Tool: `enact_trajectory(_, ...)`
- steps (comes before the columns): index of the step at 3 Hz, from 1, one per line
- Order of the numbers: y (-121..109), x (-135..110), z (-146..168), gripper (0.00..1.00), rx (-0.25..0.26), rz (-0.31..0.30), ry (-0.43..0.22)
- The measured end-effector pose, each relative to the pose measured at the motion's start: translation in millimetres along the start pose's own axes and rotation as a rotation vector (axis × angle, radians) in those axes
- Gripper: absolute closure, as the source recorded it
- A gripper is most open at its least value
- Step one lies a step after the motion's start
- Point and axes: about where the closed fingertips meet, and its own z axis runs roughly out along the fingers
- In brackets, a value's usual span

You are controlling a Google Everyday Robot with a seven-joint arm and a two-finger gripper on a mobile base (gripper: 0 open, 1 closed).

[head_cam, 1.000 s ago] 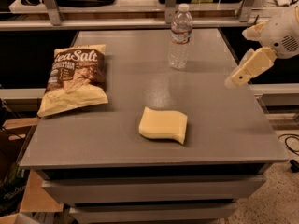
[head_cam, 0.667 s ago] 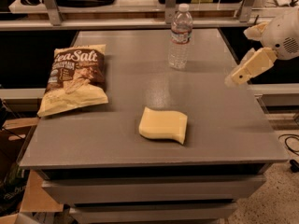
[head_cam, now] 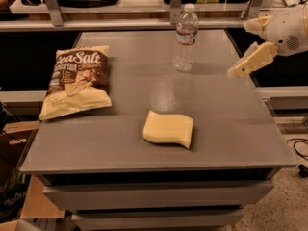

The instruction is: Move water bottle near sponge

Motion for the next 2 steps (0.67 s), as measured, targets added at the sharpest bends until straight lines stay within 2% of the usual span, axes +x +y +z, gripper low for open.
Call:
enact_trajectory(1,-15,-7,18,0.0,-0.027,-0.028,-0.058)
enact_trajectory(2,-28,-10,40,0.0,-0.048,-0.032,-0.117)
